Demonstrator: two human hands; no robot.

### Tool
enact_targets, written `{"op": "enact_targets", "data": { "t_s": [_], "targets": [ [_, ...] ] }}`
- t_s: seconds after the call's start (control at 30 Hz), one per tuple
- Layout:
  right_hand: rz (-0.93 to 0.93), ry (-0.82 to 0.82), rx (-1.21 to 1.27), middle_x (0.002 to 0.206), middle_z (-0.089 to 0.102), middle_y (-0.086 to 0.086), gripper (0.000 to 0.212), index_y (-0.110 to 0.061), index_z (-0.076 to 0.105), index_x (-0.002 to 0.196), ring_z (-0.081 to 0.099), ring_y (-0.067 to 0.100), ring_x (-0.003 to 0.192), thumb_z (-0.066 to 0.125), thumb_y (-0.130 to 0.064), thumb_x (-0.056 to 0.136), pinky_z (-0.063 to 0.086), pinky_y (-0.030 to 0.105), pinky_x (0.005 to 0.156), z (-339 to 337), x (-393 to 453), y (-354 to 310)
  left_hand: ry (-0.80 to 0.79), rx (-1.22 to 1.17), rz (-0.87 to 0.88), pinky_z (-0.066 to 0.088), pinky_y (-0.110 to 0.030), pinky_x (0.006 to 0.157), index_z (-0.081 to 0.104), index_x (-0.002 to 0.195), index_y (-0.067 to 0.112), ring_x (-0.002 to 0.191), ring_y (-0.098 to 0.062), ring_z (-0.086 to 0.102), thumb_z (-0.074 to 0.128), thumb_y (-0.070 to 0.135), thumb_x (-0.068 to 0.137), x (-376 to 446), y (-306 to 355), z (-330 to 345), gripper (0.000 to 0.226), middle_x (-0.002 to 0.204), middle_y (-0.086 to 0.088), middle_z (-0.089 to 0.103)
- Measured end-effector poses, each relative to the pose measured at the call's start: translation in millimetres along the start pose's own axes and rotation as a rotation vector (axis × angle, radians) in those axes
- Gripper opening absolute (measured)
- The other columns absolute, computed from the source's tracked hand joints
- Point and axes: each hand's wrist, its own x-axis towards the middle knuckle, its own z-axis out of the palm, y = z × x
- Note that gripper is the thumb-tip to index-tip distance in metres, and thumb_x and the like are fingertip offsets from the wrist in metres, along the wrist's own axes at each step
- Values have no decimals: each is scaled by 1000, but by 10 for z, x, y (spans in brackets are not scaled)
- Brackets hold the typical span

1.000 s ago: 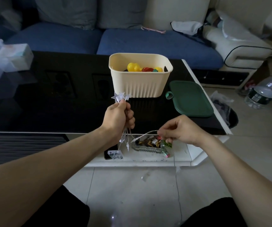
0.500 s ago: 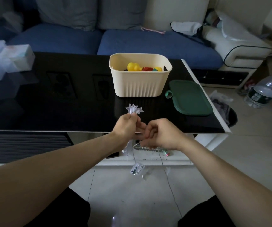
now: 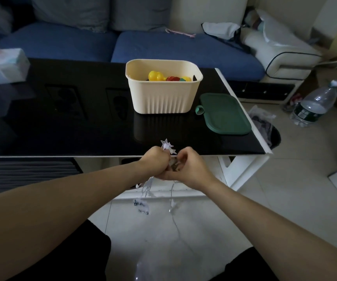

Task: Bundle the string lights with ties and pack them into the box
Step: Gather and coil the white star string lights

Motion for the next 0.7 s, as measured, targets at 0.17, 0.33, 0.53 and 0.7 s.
{"op": "enact_targets", "data": {
  "t_s": [0.17,0.33,0.53,0.7],
  "targets": [
    [227,-546,-240,75,52,-11,45,-14,70,114,47,5,63,81,-43,82,40,20,58,-213,-154,355,-1,-264,103,35,-23,42,50,78,11,40,-16,46,35,20,103,-88,69,32,30,52,-4,60],
    [579,-512,-77,79,69,11,25,-4,63,109,63,16,56,55,-28,103,54,27,55,-225,-265,643,15,-430,207,37,-23,40,46,82,10,42,-16,45,33,18,105,-158,170,0,28,62,-9,58],
    [574,-595,368,113,69,19,39,-7,56,125,71,30,98,73,-20,92,61,42,78,-98,-320,563,-84,-470,291,33,-22,39,43,80,11,45,-17,51,31,22,108,-195,233,32,32,65,-10,60],
    [581,-191,76,91,68,13,35,-8,61,92,65,24,76,52,-39,104,60,44,82,-353,-189,544,-88,-451,322,37,-24,43,44,81,11,47,-18,50,31,23,108,-236,265,100,32,65,-9,60]
  ]
}}
